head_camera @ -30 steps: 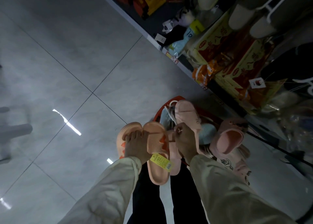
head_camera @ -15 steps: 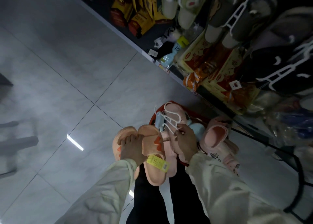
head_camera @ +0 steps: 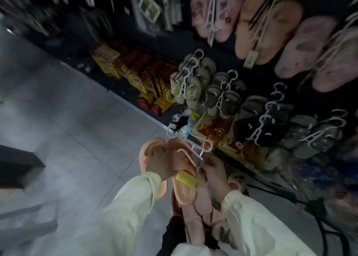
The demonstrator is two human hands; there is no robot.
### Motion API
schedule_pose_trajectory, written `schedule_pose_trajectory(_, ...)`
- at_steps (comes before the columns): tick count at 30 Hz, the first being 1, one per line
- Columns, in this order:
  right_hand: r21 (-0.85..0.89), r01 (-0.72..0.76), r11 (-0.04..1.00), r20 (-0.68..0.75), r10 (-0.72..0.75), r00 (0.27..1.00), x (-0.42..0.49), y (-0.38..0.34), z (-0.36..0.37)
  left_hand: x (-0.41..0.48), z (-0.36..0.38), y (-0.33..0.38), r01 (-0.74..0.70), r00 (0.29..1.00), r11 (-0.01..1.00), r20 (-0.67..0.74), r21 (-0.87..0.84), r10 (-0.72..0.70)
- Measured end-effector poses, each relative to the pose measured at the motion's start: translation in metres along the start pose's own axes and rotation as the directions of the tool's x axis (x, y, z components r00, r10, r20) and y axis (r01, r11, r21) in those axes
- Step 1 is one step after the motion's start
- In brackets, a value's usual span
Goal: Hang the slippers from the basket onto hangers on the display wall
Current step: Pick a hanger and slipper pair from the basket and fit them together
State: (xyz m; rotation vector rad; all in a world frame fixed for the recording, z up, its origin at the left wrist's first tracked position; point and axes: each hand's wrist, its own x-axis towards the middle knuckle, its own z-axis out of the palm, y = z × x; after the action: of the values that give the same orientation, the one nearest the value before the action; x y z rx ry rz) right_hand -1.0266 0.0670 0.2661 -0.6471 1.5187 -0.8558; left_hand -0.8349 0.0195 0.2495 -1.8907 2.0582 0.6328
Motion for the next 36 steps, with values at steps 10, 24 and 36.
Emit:
schedule_pose_trajectory(10,0.025,0.205,0.979,-0.007,-0.205,0.979,-0.097,-0.128,-0.028,-0.04,-0.161,0.059,-0.279,0.879,0.942,-0.345,0.186,0.328)
schedule_pose_trajectory(24,-0.202,0.287,0.936,-0.012,-0.295,0.955,-0.17,-0.2,-0.08,-0.081,-0.228,0.143,-0.477,0.563,0.759,-0.509,0.443,0.651)
schedule_pose_trajectory(36,-0.48,0.525,0.703,-0.224,-0.677,0.701,-0.189,-0.198,-0.09,-0.099,-0.25,0.168,-0.578,0.562,0.714,-0.441,0.396,0.7)
